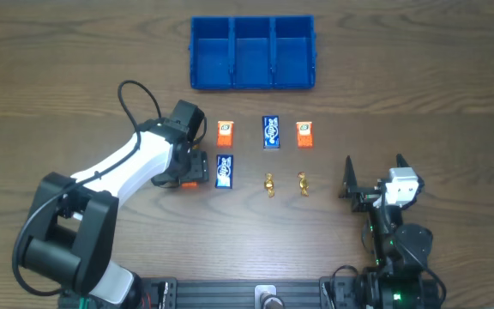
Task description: Sort Candies Into Trays
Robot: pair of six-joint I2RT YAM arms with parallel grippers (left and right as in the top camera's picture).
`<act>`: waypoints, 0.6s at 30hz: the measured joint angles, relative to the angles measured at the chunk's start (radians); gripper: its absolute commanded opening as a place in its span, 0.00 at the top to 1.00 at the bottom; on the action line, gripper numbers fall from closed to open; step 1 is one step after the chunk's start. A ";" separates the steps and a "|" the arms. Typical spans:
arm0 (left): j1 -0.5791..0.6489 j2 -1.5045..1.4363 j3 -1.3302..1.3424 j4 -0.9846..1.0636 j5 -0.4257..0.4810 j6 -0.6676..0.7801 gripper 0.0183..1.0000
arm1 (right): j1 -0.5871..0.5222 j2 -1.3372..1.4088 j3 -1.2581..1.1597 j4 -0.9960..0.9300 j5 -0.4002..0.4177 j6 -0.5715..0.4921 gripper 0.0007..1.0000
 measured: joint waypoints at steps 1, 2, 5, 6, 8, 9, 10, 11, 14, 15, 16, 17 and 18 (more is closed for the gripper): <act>-0.002 0.001 0.000 0.000 0.000 0.000 0.24 | 0.000 0.000 0.000 0.000 0.000 0.000 0.00; -0.004 0.003 0.000 0.000 0.000 0.000 0.24 | 0.000 0.000 0.000 0.000 0.000 0.000 0.00; -0.013 0.008 0.000 0.000 0.000 0.004 0.26 | 0.000 0.000 0.000 0.000 0.000 0.000 0.00; -0.016 0.009 0.000 0.000 0.000 0.004 0.27 | 0.000 0.000 0.000 0.000 0.000 0.000 0.00; -0.019 0.009 0.000 0.000 0.000 0.007 0.31 | 0.000 0.000 0.000 0.000 0.000 0.000 0.00; -0.020 0.009 0.000 0.000 0.000 0.007 0.33 | 0.000 0.000 0.000 0.000 0.000 0.000 0.00; -0.020 0.009 0.000 0.000 0.000 0.010 0.35 | 0.000 0.000 0.000 0.000 0.000 0.000 0.00; -0.020 0.009 0.000 0.000 0.000 0.011 0.39 | 0.000 0.000 0.000 0.000 0.000 0.000 0.00; -0.021 0.009 0.000 0.000 0.000 0.015 0.46 | 0.000 0.000 0.000 0.000 0.000 0.000 0.00; -0.021 0.009 0.000 0.000 0.000 0.018 0.48 | 0.000 0.000 0.000 0.000 0.000 0.000 0.00; -0.021 0.009 0.000 0.000 0.000 0.017 0.50 | 0.000 0.000 0.000 0.000 0.000 0.000 0.00; -0.021 0.009 0.000 0.001 0.000 0.019 0.51 | 0.000 0.000 0.000 0.000 0.000 0.000 0.00; -0.021 0.009 0.000 0.002 0.000 0.022 0.53 | 0.000 0.000 0.000 0.000 0.000 0.000 0.00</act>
